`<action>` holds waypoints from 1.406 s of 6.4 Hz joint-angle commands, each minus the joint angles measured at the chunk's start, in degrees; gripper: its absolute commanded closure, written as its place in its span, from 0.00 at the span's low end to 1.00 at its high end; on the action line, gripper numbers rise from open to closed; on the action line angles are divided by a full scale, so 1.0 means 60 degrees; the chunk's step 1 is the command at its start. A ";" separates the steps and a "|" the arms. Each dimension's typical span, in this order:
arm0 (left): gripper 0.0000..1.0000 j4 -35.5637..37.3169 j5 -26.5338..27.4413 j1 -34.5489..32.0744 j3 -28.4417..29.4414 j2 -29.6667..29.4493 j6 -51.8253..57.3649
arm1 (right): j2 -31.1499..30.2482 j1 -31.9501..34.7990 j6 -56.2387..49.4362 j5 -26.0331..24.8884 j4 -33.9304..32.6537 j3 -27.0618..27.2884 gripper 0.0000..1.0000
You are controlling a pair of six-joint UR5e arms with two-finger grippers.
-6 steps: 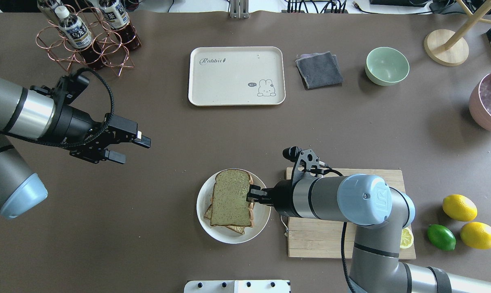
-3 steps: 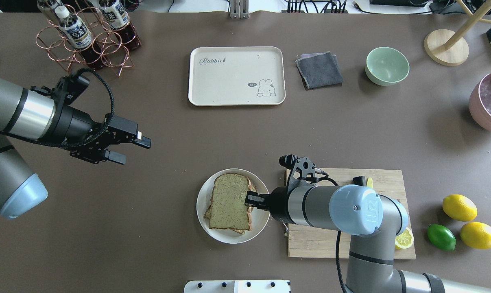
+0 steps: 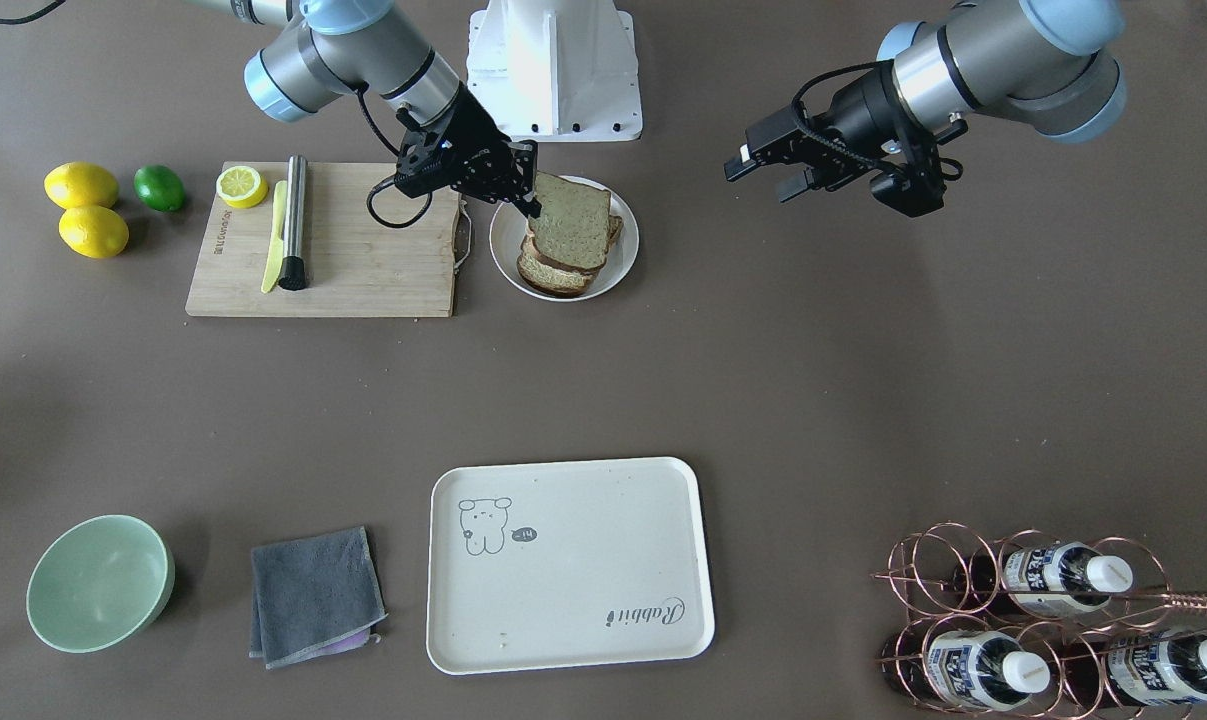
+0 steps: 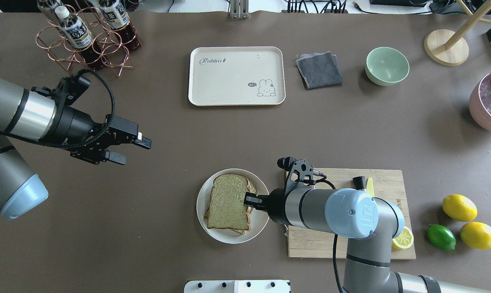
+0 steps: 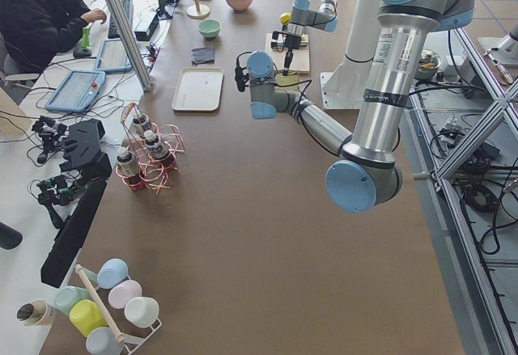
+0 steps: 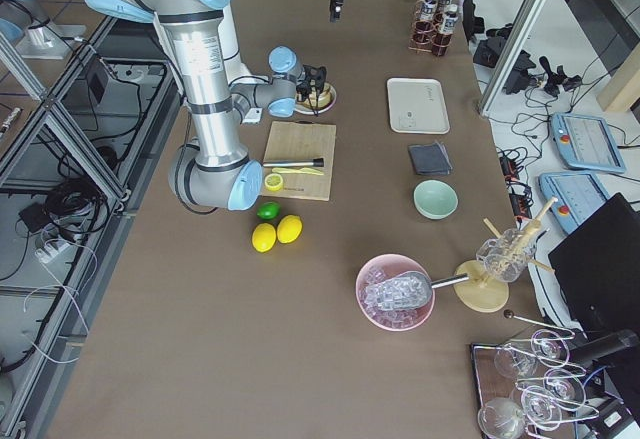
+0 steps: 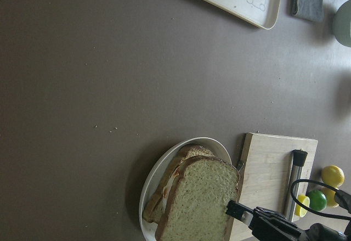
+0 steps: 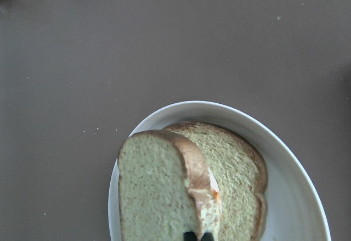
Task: Make sandwich and place on tray
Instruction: 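Lower the bread slice onto the egg and open the right gripper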
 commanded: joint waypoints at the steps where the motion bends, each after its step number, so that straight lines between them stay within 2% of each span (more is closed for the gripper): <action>1: 0.02 -0.0010 0.0000 0.0001 0.0024 0.0000 0.0000 | 0.0072 -0.0015 0.0126 -0.0035 0.0001 0.0012 0.70; 2: 0.03 -0.0025 0.0000 0.0001 0.0053 0.0000 0.0000 | 0.0131 0.0000 0.0417 -0.0050 -0.0028 0.0012 0.24; 3: 0.03 -0.0025 0.0000 0.0015 0.0053 0.0000 0.0000 | 0.0131 0.0058 0.0434 -0.0050 -0.0028 0.0012 0.01; 5: 0.03 -0.0025 0.0015 0.0030 0.0111 -0.0029 0.0000 | 0.0146 0.0321 0.0405 0.0052 -0.0057 0.0041 0.01; 6: 0.03 -0.0025 0.0015 0.0016 0.0126 -0.0030 0.0015 | 0.0204 0.0627 0.0405 0.0401 -0.0101 0.0114 0.01; 9: 0.02 -0.0025 0.0000 0.0030 0.0170 -0.0103 0.0000 | 0.0117 0.2308 0.0405 0.2448 -0.0131 0.0173 0.01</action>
